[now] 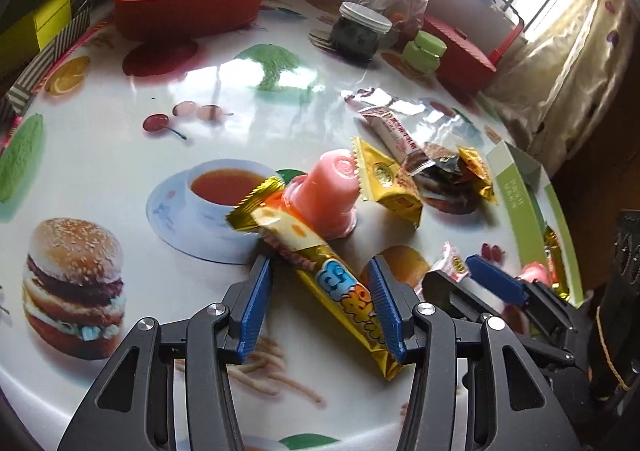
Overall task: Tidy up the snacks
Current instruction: 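Move both open grippers back over the snacks on the table, then close the left gripper on a gold-blue bar while the right gripper grasps the white milk candy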
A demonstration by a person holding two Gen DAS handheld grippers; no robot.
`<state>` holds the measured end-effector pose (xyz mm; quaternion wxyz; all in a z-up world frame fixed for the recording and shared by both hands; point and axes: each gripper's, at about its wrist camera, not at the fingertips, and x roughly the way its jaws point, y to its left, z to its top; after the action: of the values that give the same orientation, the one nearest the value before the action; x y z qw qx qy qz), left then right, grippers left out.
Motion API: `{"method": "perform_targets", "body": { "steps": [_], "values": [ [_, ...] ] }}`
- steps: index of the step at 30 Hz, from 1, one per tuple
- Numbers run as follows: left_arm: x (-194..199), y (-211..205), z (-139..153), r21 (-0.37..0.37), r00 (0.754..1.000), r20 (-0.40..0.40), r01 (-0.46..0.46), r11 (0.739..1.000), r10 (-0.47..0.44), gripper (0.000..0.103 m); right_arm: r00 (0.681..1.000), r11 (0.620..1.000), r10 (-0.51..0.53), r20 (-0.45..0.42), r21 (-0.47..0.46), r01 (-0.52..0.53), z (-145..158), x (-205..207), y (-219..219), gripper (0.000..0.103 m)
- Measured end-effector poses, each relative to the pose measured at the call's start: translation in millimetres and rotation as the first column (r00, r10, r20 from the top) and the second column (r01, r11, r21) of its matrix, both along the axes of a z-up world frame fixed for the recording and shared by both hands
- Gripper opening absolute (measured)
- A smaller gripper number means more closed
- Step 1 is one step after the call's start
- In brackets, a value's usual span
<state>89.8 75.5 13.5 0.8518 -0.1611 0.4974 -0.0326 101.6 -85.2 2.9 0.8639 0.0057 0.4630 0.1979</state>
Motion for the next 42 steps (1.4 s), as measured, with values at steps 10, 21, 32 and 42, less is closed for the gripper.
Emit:
{"method": "perform_targets", "body": {
  "steps": [10,21,32,42],
  "values": [
    [-13,12,0,0.077,1.000,-0.017,0.019,0.997,-0.018,0.050,0.999,0.997,0.045,0.004,-0.065,-0.044,4,-5,0,0.055],
    [-16,16,1,0.067,1.000,-0.017,0.013,0.998,-0.012,0.050,0.997,0.998,-0.052,-0.061,-0.038,0.050,-3,0,1,0.056],
    [-20,10,0,0.109,0.999,-0.013,0.041,0.993,-0.040,0.050,1.000,0.998,-0.008,-0.009,-0.069,0.008,-2,-15,7,0.055],
    [-23,6,0,0.144,0.998,-0.012,0.055,0.988,-0.054,0.050,1.000,0.997,-0.030,-0.003,-0.076,0.030,-5,-27,10,0.053]
  ]
}}
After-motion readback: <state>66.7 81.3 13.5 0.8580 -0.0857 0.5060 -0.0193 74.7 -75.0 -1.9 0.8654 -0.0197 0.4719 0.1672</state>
